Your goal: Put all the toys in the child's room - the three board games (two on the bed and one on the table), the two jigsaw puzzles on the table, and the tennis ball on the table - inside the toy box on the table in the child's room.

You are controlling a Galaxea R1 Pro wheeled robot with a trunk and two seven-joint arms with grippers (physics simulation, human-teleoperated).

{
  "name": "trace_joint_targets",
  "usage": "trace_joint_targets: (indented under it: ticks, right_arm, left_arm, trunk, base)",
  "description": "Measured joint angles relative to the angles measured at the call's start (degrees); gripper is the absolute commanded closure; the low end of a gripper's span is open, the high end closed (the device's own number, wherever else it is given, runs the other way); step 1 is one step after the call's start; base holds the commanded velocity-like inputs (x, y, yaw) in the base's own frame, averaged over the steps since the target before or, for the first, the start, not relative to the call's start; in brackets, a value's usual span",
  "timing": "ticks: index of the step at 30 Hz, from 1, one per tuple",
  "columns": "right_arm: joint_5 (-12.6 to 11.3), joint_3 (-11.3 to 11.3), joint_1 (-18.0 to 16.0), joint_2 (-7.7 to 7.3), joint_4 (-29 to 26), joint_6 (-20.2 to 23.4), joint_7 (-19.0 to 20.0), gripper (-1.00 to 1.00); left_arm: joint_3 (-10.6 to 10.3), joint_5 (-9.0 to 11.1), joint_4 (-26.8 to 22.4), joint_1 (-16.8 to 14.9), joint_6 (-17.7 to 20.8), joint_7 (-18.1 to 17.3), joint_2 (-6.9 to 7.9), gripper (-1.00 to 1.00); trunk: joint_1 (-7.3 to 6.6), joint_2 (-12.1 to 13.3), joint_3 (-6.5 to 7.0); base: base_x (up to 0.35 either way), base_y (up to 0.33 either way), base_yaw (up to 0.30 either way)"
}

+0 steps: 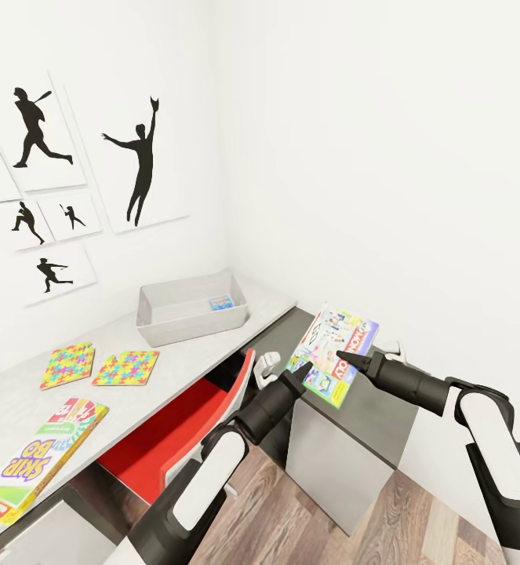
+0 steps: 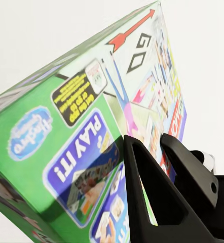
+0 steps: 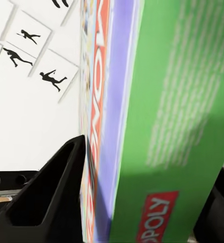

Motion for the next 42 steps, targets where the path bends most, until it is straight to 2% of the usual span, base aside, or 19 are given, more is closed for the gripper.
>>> trace_joint_targets:
  ticks: [34, 35, 42]
  right_arm:
    - [0.4, 0.0, 0.0, -0.01, 0.0, 0.0, -0.1, 1.0]
    - [0.4, 0.0, 0.0, -0.01, 0.0, 0.0, -0.1, 1.0]
    - [0.2, 0.0, 0.0, 0.0, 0.0, 0.1, 0.0, 1.0]
  left_arm:
    - [0.0, 0.0, -0.2, 0.0, 0.0, 0.0, 0.01, 1.0]
    - [0.0, 0.0, -0.2, 0.0, 0.0, 0.0, 0.01, -1.0]
    - [-0.1, 0.0, -0.2, 0.0, 0.0, 0.1, 0.0, -1.0]
  trunk:
    - [0.0, 0.0, 0.0]
    - [0.0, 0.0, 0.0]
    - [0.0, 0.0, 0.0]
  base:
    - [0.0, 0.0, 0.0]
    - [0.0, 0.0, 0.0]
    - [0.0, 0.0, 0.0]
